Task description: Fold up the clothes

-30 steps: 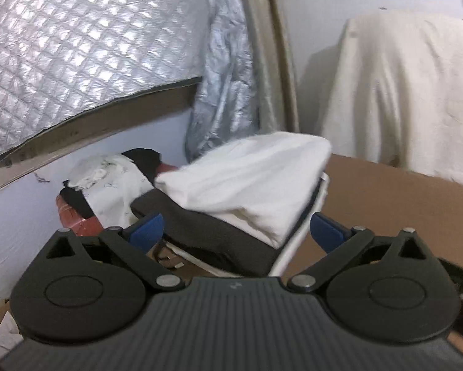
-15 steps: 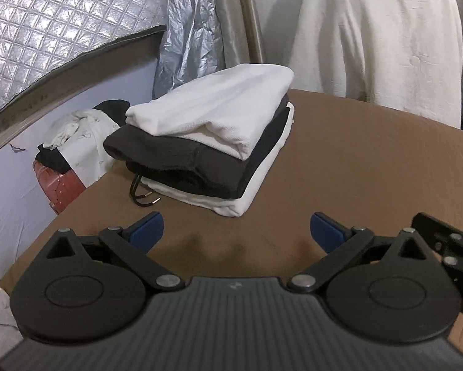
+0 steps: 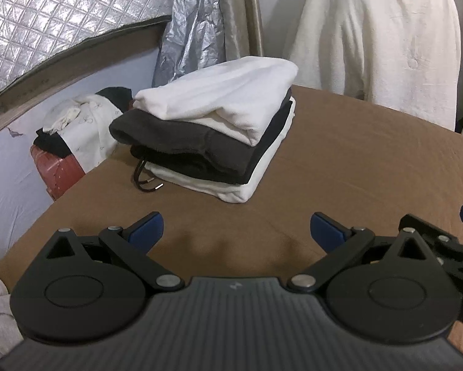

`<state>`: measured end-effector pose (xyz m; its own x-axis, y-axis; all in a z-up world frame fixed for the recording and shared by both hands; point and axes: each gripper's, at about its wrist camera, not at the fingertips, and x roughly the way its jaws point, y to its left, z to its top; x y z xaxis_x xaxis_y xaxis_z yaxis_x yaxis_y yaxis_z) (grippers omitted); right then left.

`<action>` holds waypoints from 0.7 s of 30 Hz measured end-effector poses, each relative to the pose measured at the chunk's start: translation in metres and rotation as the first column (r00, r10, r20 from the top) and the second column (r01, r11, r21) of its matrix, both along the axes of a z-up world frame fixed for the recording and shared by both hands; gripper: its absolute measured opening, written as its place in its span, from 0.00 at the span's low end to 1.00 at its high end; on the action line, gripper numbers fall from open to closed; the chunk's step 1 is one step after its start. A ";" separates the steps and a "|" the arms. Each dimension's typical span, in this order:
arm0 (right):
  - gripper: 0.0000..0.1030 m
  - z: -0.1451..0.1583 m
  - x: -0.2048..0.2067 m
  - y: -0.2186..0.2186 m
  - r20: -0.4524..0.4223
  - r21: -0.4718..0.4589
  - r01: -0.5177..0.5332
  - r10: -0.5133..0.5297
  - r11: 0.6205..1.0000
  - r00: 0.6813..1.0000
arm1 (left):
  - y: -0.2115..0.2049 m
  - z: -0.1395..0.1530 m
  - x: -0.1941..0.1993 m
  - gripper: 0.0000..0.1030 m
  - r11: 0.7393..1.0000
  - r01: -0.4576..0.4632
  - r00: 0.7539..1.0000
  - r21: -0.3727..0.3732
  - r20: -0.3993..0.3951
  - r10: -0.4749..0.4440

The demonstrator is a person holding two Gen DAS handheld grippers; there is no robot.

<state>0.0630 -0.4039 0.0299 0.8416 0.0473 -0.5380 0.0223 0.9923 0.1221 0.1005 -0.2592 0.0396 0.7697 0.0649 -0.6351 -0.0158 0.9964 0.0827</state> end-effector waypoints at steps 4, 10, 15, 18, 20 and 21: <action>0.83 0.001 -0.004 0.011 0.009 -0.071 0.009 -0.009 0.997 1.000 | 0.003 -0.006 0.003 1.00 1.000 0.007 1.000 0.002 -0.030 -0.007; 0.83 -0.002 -0.006 0.015 -0.005 -0.080 0.019 -0.020 0.997 1.000 | 0.007 -0.007 0.001 1.00 1.000 0.012 0.999 -0.001 -0.035 -0.012; 0.83 -0.001 -0.008 0.015 -0.007 -0.056 0.022 -0.023 0.998 1.000 | 0.009 -0.003 -0.002 1.00 1.000 0.003 1.000 -0.007 -0.025 -0.003; 0.83 -0.002 -0.009 0.016 -0.010 -0.054 0.028 -0.029 0.998 1.000 | 0.010 -0.003 -0.003 1.00 1.000 0.002 1.000 -0.021 -0.016 -0.002; 0.83 -0.002 -0.011 0.015 -0.011 -0.051 0.024 -0.025 0.998 1.000 | 0.011 -0.004 -0.004 1.00 0.999 -0.003 1.000 -0.042 -0.018 0.002; 0.83 -0.001 -0.013 0.014 -0.007 -0.051 0.023 -0.023 0.998 1.000 | 0.012 -0.004 -0.004 1.00 0.999 -0.004 1.000 -0.048 -0.020 0.003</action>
